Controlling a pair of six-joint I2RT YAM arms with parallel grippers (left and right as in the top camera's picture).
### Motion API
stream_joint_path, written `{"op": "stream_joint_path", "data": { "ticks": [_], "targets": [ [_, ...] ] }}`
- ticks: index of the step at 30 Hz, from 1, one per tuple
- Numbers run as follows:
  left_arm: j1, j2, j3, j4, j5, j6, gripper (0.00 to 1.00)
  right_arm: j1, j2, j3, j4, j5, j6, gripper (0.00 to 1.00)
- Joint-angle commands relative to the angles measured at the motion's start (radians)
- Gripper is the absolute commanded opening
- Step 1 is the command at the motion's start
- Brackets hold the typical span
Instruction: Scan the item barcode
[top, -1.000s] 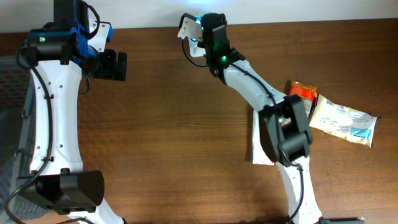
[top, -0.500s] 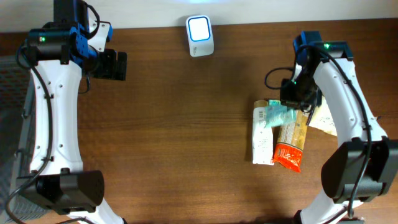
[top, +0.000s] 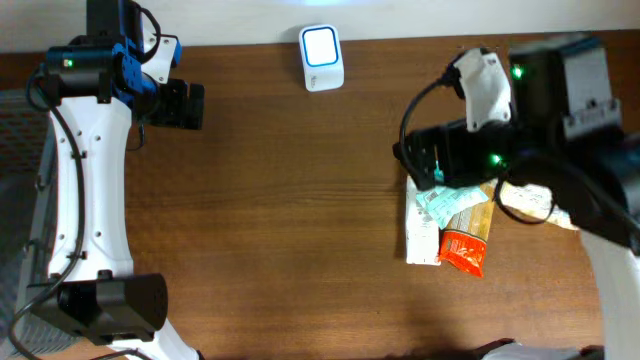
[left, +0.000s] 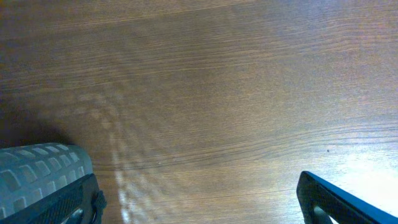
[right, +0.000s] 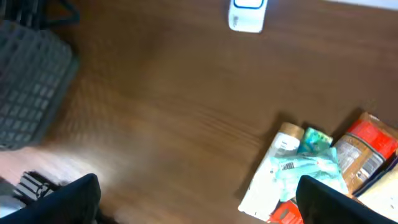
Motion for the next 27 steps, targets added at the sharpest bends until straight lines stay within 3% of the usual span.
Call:
{"op": "stream_joint_path", "data": {
  "ticks": [1,8,10,14,18,22,24,27],
  "targets": [
    [0.003,-0.008,0.006,0.002,-0.003,0.02,0.99,0.006,0.005,0.003,-0.045,0.061,-0.012,0.99],
    [0.003,-0.008,0.006,0.002,-0.003,0.02,0.99,0.008,-0.109,-0.005,-0.043,0.135,-0.057,0.99],
    [0.003,-0.008,0.006,0.002,-0.003,0.02,0.99,0.008,-0.15,-0.092,0.098,0.233,-0.083,0.99],
    [0.003,-0.008,0.006,0.002,-0.003,0.02,0.99,-0.089,-0.348,-0.483,0.504,0.159,-0.151,0.99],
    [0.003,-0.008,0.006,0.002,-0.003,0.02,0.99,-0.177,-0.644,-1.059,1.001,0.079,-0.176,0.99],
    [0.003,-0.008,0.006,0.002,-0.003,0.02,0.99,-0.177,-1.103,-1.748,1.497,0.079,-0.266,0.99],
    [0.003,-0.008,0.006,0.002,-0.003,0.02,0.99,-0.177,-1.272,-1.936,1.584,0.079,-0.266,0.99],
    [0.003,-0.008,0.006,0.002,-0.003,0.02,0.99,-0.177,-1.396,-2.052,1.583,0.089,-0.266,0.99]
  ]
}}
